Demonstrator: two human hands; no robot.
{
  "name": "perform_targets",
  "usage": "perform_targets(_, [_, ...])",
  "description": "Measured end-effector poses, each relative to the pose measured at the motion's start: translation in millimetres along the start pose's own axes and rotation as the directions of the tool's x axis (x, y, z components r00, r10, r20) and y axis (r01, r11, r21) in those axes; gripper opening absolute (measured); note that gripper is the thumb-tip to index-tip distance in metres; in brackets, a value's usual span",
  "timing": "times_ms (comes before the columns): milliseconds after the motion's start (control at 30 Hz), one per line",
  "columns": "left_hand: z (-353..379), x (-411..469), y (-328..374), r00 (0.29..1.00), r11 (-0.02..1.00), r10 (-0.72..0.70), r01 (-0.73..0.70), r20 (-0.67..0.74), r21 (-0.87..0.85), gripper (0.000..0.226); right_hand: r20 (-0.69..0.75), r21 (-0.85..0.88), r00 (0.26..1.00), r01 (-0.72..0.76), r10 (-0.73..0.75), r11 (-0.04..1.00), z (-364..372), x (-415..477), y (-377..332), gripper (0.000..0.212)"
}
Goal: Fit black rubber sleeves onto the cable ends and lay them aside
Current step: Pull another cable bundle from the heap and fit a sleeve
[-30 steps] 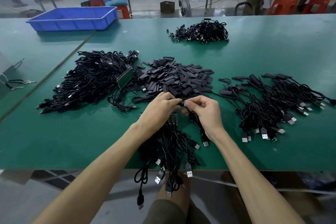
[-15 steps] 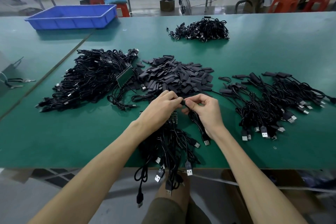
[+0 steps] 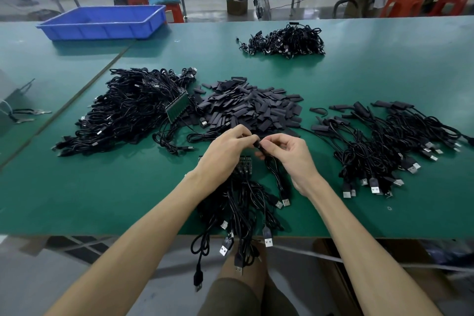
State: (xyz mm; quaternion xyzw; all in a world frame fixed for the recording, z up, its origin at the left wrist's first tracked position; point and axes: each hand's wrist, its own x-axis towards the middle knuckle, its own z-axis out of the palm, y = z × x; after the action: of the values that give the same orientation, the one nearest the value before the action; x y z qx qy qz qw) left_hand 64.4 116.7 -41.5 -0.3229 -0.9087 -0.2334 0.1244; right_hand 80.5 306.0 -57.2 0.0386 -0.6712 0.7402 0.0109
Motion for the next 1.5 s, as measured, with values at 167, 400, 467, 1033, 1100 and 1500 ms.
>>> perform_targets(167, [0,-2,-1,0.998,1.000,-0.003,0.002,-0.066,-0.013,0.038,0.008,-0.036,1.000,-0.010,0.010,0.999,1,-2,-1,0.013])
perform_targets(400, [0,-2,-1,0.996,0.998,-0.040,0.037,-0.075,-0.041,0.043,-0.020,-0.052,1.000,-0.004,0.003,0.999,1,-2,1,0.013])
perform_targets(467, [-1,-3,-1,0.996,0.997,-0.048,0.044,-0.075,-0.057,0.048,0.000,-0.042,1.000,-0.008,0.008,0.999,0,-2,0,0.012])
perform_targets(1033, [3,3,-2,0.996,0.983,0.055,-0.068,-0.077,-0.172,0.036,-0.042,0.005,0.998,0.047,-0.047,0.999,0,1,5,0.014])
perform_targets(1100, [5,2,-3,0.996,0.979,0.069,-0.079,-0.059,-0.189,0.034,-0.046,0.002,0.998,0.049,-0.049,0.999,0,1,6,0.014])
perform_targets(1500, [6,7,-3,0.987,0.952,-0.082,0.036,-0.140,-0.305,0.028,-0.086,0.009,0.994,0.067,-0.066,0.998,0,3,9,0.012])
